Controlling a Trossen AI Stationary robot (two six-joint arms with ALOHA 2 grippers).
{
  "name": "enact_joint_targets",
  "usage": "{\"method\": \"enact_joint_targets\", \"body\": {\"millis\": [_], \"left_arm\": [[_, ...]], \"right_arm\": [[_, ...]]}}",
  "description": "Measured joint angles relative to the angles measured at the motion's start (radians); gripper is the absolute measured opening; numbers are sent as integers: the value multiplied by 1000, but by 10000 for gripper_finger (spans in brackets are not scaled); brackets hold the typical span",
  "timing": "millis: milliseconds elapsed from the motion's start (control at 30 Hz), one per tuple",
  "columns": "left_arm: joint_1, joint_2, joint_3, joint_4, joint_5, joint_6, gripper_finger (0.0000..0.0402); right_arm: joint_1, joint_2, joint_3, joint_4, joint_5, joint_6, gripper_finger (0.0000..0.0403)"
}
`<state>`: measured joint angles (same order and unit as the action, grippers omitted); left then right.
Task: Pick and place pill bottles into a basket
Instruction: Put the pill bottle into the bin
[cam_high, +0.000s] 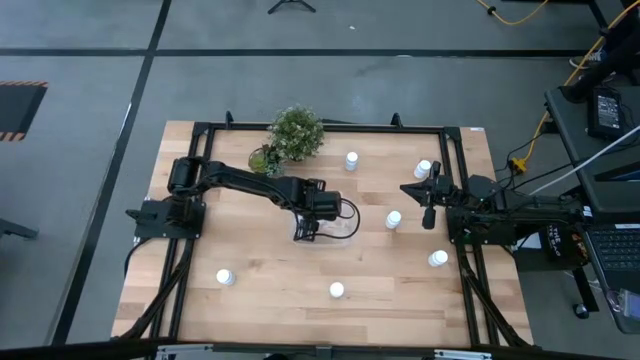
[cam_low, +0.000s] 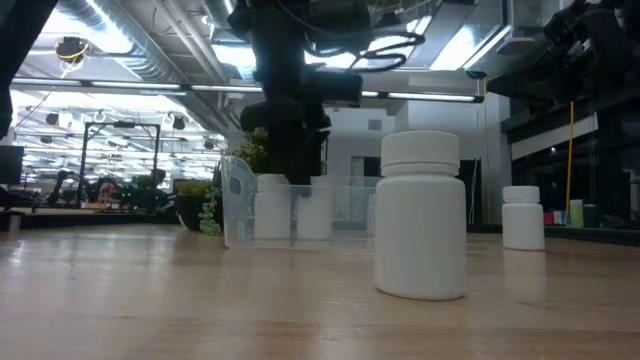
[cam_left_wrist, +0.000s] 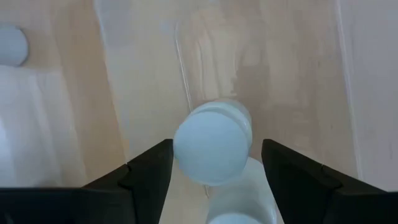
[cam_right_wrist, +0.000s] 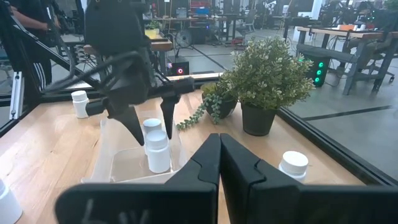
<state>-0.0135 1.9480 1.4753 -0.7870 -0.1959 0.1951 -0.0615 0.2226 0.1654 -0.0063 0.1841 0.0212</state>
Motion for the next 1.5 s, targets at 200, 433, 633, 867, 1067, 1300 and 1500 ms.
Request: {"method": "enact_joint_targets", "body": {"millis": [200, 433, 633, 867, 1067, 1300, 1500], "left_arm": [[-2, -31, 0, -5, -53, 1, 239], [-16, -108, 0, -71, -76, -18, 239], [-38, -207, 0, -154, -76, -69, 239], [-65, -347, -11, -277, -75, -128, 222], [-90, -544, -199, -154, -74, -192, 159], [-104, -782, -531, 164, -63, -176, 101], [-104, -936, -738, 343, -37, -182, 74]], "right_arm": [[0, 0, 0, 0, 0, 0, 12], [0, 0, 0, -3, 0, -2, 12], [0, 0, 0, -3, 0, -2, 12], [0, 0, 0, -6, 0, -3, 12], [0, 0, 0, -14, 0, -3, 12], [0, 0, 0, -26, 0, 2, 12], [0, 0, 0, -86, -45, -2, 11]]}}
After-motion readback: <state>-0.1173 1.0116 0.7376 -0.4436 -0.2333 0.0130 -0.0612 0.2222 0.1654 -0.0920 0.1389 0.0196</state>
